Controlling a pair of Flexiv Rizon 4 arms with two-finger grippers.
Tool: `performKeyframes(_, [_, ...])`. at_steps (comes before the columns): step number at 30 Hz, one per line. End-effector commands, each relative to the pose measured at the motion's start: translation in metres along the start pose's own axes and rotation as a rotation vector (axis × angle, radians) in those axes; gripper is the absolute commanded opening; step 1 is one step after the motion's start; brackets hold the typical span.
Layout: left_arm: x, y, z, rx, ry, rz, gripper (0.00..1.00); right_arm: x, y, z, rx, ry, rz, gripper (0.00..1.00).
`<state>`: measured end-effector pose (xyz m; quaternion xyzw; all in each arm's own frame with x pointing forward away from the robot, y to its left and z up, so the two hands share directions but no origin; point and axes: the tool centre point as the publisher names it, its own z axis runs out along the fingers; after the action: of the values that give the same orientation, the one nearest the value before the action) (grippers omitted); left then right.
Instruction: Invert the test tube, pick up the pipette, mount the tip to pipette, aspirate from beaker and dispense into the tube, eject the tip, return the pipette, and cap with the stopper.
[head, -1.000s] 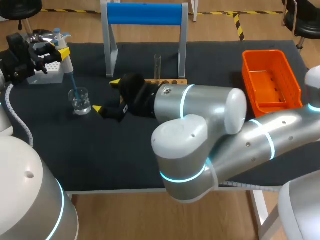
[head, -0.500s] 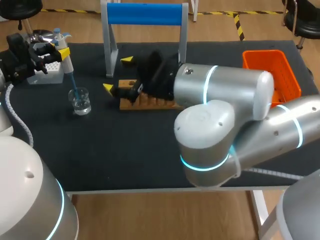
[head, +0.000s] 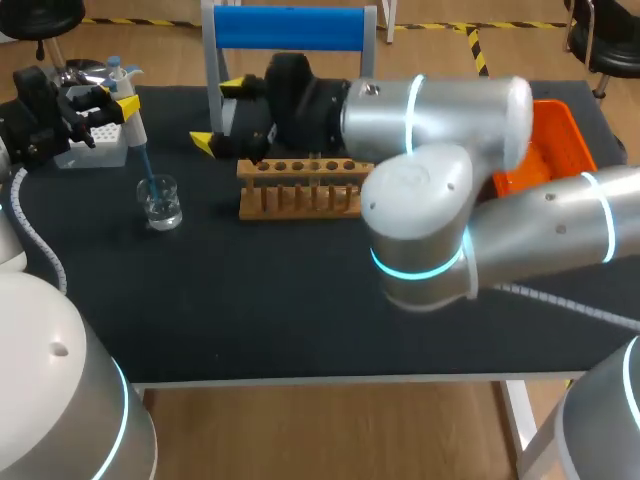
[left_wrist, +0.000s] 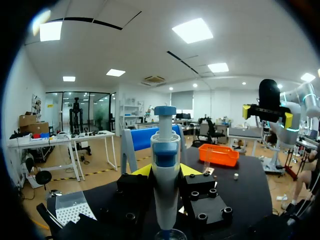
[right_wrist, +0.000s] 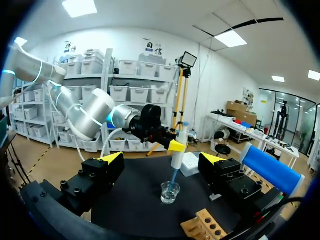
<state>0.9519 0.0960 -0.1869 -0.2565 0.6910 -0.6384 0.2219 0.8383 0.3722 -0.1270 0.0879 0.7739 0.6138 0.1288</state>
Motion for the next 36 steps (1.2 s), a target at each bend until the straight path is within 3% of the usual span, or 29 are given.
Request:
performKeyframes(1, [0.001, 0.0, 0.0, 0.001, -0.003, 0.001, 0.0, -0.01, 0.011, 0.012, 0.013, 0.313, 0.0, 1.0])
performKeyframes(4, [0.001, 0.0, 0.0, 0.001, -0.003, 0.001, 0.0, -0.014, 0.018, 0.016, 0.0, 0.333, 0.004, 1.0])
performKeyframes(6, [0.001, 0.0, 0.0, 0.001, -0.003, 0.001, 0.0, -0.017, 0.023, 0.018, -0.011, 0.35, 0.005, 0.77])
performKeyframes(7, [0.001, 0.0, 0.0, 0.001, -0.003, 0.001, 0.0, -0.019, 0.026, 0.019, -0.017, 0.359, 0.005, 0.49])
performKeyframes(9, [0.001, 0.0, 0.0, 0.001, -0.003, 0.001, 0.0, -0.021, 0.03, 0.02, -0.02, 0.367, 0.003, 0.29])
performKeyframes(10, [0.001, 0.0, 0.0, 0.001, -0.003, 0.001, 0.0, -0.023, 0.032, 0.02, -0.028, 0.379, 0.002, 0.0])
performKeyframes(21, [0.001, 0.0, 0.0, 0.001, -0.003, 0.001, 0.0, -0.035, 0.045, 0.025, -0.026, 0.427, 0.004, 0.0])
performKeyframes(36, [0.001, 0.0, 0.0, 0.001, -0.003, 0.001, 0.0, -0.043, 0.054, 0.065, -0.019, 0.461, 0.036, 0.0])
